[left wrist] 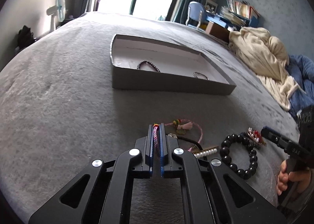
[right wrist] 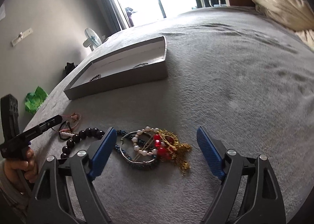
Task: Organize jewelry
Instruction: 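Close left tool on pink cord bracelet while right tool approaches gold-red chain bracelet, then close right tool on gold-red chain bracelet while left tool lifts pink bracelet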
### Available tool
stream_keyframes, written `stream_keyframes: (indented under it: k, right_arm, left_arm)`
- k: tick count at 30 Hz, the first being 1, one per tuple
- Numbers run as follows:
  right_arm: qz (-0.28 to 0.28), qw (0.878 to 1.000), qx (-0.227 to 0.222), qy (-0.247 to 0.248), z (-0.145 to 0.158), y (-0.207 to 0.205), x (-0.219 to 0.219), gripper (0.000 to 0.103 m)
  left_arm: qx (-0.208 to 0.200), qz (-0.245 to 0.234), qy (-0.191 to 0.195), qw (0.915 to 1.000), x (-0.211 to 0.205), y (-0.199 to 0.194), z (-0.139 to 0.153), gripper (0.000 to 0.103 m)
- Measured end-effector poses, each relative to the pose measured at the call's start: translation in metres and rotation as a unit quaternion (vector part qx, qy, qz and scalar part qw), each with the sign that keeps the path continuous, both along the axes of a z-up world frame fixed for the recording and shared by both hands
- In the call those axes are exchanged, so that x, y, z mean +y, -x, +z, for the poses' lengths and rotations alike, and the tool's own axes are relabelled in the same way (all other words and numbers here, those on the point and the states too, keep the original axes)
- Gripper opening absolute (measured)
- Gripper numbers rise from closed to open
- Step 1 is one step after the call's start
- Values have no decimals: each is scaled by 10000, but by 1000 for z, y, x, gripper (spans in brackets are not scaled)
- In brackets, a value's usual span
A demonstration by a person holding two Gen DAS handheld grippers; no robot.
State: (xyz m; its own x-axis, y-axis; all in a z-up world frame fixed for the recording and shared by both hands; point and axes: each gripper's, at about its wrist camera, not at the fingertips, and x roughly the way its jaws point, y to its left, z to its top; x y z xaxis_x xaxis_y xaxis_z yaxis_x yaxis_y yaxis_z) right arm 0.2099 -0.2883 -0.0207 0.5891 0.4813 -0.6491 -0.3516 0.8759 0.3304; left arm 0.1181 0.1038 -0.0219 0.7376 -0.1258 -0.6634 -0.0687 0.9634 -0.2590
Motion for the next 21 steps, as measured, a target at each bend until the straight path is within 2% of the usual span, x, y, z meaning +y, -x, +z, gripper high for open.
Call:
stream_keyframes:
  k: [2,7,14,16,21]
  right_arm:
    - [-2,10000,37,10,-2,1,-1,78]
    - [30,9998,186,68,-6,-3,1,61]
    - [-55,9992,298,270,-10,-6,4,43]
    - [-83,9992,301,269,-10,-6,3,28]
    - [-107,9995,219,190,-8,-5,-1,25]
  left_arm:
    - [-9,21,-2,10000,1,0,1,6]
    - [18,-6,-10,10000,2,1,-1,6]
    - [104,-55,-31,9999,-1,-3,-2,6]
    - [102,-64,-50,9999,-1,-3,-2,6]
    - [93,-62,-66,9999,-2,-3,-2,6]
